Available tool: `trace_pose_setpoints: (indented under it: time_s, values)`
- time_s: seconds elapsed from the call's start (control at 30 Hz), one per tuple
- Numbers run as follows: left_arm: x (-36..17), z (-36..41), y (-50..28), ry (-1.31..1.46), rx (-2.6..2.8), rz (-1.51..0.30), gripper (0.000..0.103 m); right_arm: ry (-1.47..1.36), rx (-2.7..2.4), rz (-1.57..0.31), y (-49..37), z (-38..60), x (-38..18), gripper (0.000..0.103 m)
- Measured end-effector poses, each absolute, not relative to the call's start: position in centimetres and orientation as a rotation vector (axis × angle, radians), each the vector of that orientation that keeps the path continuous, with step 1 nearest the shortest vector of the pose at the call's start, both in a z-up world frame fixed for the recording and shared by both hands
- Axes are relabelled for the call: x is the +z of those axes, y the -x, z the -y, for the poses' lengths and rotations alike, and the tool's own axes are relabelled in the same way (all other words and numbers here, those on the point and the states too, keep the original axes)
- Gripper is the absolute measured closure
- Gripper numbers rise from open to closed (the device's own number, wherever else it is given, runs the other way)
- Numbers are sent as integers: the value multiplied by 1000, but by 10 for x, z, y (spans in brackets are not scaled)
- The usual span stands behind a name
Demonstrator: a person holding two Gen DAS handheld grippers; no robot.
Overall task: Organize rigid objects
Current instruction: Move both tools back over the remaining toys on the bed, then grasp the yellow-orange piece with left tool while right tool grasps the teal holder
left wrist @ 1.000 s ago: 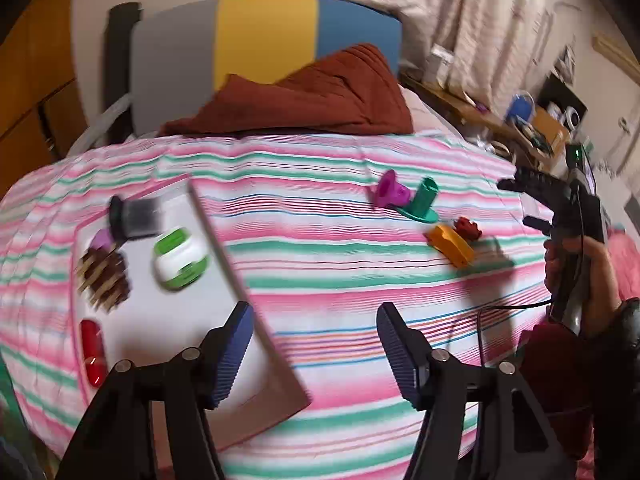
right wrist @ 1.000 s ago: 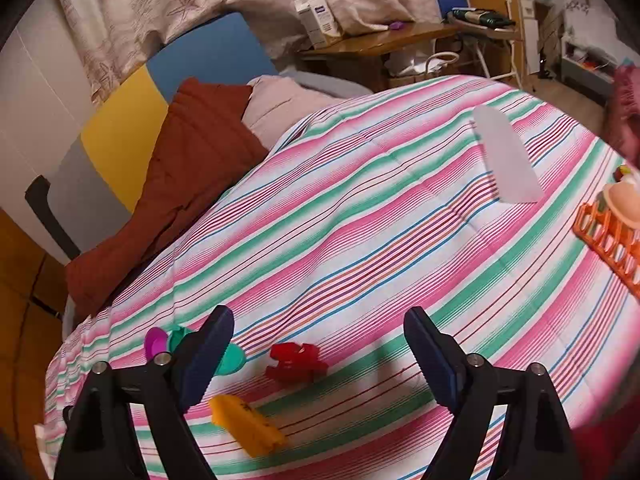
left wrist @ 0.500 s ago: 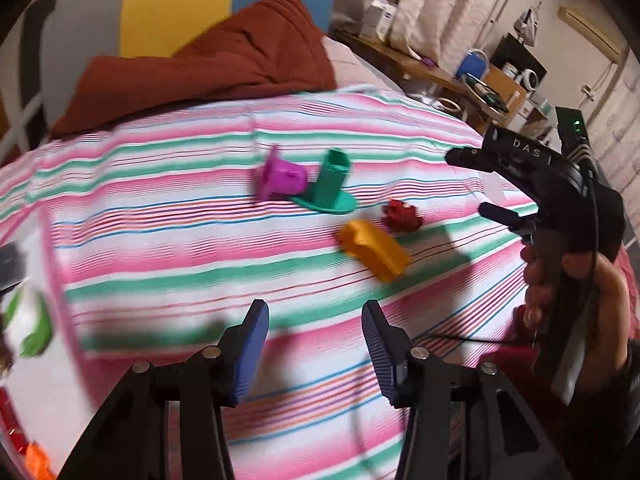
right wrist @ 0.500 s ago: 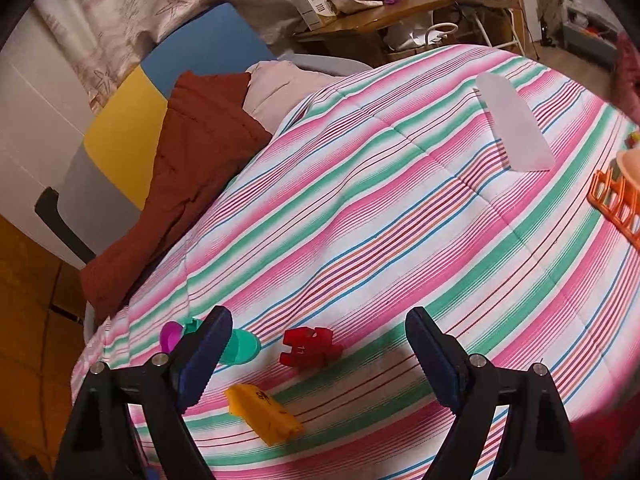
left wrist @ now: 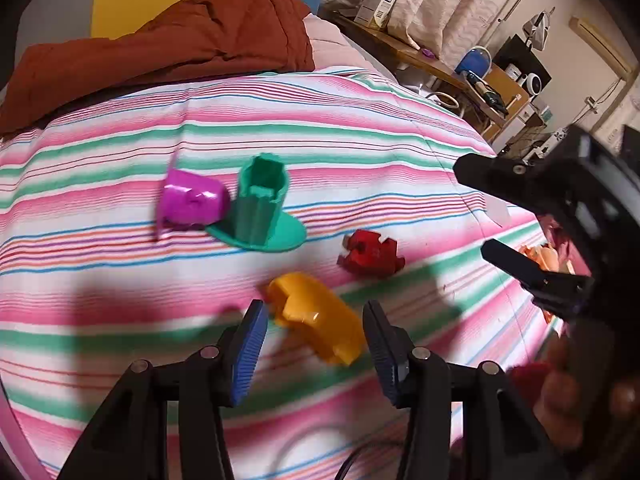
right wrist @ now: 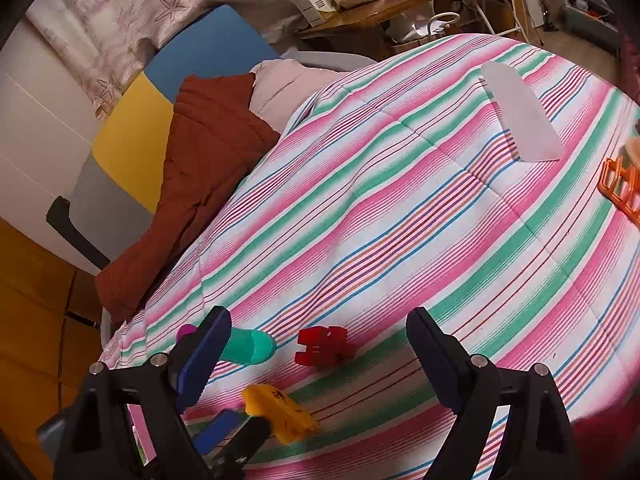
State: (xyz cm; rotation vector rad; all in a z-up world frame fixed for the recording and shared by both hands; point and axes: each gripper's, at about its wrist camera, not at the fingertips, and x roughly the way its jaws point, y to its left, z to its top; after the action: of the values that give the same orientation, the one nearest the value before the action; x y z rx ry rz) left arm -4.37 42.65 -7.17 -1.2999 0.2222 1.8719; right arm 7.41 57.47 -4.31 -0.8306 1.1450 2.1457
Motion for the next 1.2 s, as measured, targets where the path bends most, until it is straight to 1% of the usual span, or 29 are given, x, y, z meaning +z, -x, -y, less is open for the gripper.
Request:
trace_pose_setpoints:
  time_s: [0.07,0.17,0.23,0.27,0.3,0.37,0.43,0.53,0.7,0.8,0.87,0.93,1.03,1.13,1.2]
  values:
    - [-79,-435,45,1296,1904,-248,52,826,2147,-1149,-74,-575,-43,13]
    - [-92,-440,50,1316,1917,-271,50,825,2141,-1156,-74,-576,-43,13]
    - [-92,-436,44,1254,1916,-310,50,830,2137,-1165,-75,-577,-45,13]
    - [-91,-434,42,1241,1907,-327,52,834,2135,-1168,-74,-577,-45,13]
    - [-90,-429,40,1224,1899,-347,63,838,2137,-1170,-74,-577,-46,13]
    - [-90,-414,39,1220,1883,-354,74,851,2150,-1172,-71,-575,-47,13]
    - [-89,-394,37,1228,1871,-323,76,875,2161,-1168,-68,-573,-48,13]
    - [-87,-359,27,1216,1879,-315,76,925,2179,-1145,-61,-569,-51,13]
    - [-85,-309,-2,1166,1906,-333,76,996,2239,-1068,-49,-557,-52,13]
    - [-87,-294,-12,1130,1922,-363,76,1050,2330,-988,-35,-541,-50,13]
    - [-87,-286,-18,1106,1931,-369,76,1090,2403,-889,-25,-525,-46,13]
    - [-87,-285,-19,1096,1936,-367,76,1140,2465,-718,-13,-503,-44,13]
    - [-89,-284,-18,1086,1940,-350,76,1222,2536,-535,-3,-473,-48,13]
    - [-90,-284,-19,1064,1942,-350,76,1268,2562,-446,1,-459,-53,13]
    - [-91,-282,-18,1062,1938,-326,76,1262,2552,-467,2,-461,-55,15]
